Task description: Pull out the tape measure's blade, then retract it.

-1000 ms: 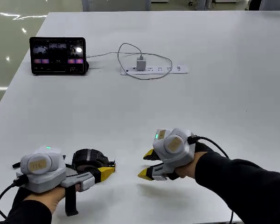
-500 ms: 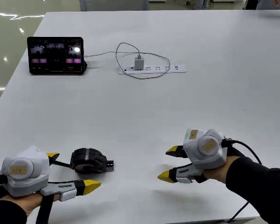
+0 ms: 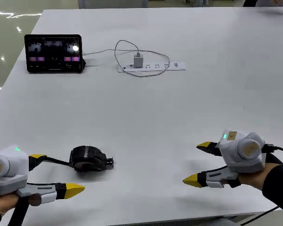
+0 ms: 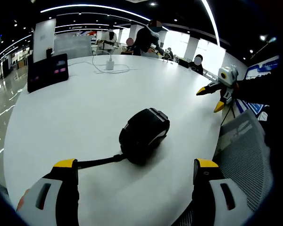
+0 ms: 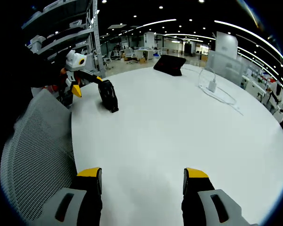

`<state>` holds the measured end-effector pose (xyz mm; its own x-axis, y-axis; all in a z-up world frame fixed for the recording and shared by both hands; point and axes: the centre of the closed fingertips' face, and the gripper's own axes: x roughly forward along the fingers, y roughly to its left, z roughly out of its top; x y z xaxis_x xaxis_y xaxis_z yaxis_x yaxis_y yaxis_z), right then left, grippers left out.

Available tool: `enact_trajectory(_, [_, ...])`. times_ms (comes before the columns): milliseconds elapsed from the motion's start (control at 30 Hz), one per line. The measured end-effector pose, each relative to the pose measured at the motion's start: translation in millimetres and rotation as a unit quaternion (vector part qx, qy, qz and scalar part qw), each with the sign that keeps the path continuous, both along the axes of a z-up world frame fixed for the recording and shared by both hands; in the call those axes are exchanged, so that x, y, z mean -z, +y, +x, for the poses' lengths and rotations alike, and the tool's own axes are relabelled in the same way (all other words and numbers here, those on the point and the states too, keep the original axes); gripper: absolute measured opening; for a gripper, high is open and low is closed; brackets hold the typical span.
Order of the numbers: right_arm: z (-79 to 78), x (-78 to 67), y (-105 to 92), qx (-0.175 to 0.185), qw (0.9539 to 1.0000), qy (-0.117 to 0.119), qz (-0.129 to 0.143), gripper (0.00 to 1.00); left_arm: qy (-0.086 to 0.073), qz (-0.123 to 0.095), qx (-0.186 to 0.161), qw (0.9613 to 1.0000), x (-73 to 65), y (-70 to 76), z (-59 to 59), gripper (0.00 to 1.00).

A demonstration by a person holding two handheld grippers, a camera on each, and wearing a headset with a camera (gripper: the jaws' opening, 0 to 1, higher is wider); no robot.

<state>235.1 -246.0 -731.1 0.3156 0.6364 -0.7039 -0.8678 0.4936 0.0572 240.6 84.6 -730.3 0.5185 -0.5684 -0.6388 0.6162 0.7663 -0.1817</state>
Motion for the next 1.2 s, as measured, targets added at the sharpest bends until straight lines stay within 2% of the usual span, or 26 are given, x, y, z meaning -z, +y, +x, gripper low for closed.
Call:
enact_trajectory(200, [-1.9, 1.1, -30.1, 0.024, 0.9996, 0.008, -0.014, 0.76, -0.002, 0.003, -0.005, 1.0000, -2.9, 10.6, 1.0, 0.99])
enact_trajectory(433, [-3.4, 0.9, -57.1, 0.059, 0.9980, 0.021, -0.005, 0.88, -0.007, 0.011, 0.007, 0.9999, -5.9, 15.0, -2.5, 0.99])
enact_trajectory(600, [-9.4, -1.8, -71.0, 0.061, 0.9979, 0.022, 0.001, 0.95, -0.015, 0.018, 0.009, 0.9997, -8.5, 20.3, -2.7, 0.99])
enact_trajectory(667, [-11.0, 0.0, -78.7, 0.061, 0.9979, 0.020, -0.008, 0.98, -0.022, 0.019, 0.009, 0.9995, -12.3, 21.3, -3.0, 0.99])
enact_trajectory(767, [-12.0, -1.7, -89.2, 0.065, 0.9977, 0.016, -0.010, 0.99, -0.020, 0.024, 0.015, 0.9994, -12.0, 22.8, -5.7, 0.99])
enact_trajectory(967, [-14.4, -4.4, -98.0, 0.078, 0.9968, 0.014, -0.013, 0.99, -0.017, 0.026, 0.018, 0.9994, -11.2, 24.8, -10.3, 0.99])
enact_trajectory(1033, [-16.6, -4.3, -98.5, 0.077, 0.9968, 0.016, -0.015, 0.99, -0.020, 0.028, 0.018, 0.9993, -11.6, 25.3, -9.9, 0.99])
enact_trajectory(1200, [-18.3, -6.1, -98.7, 0.077, 0.9968, 0.018, -0.013, 0.99, -0.017, 0.025, 0.020, 0.9993, -11.8, 23.8, -10.5, 0.99])
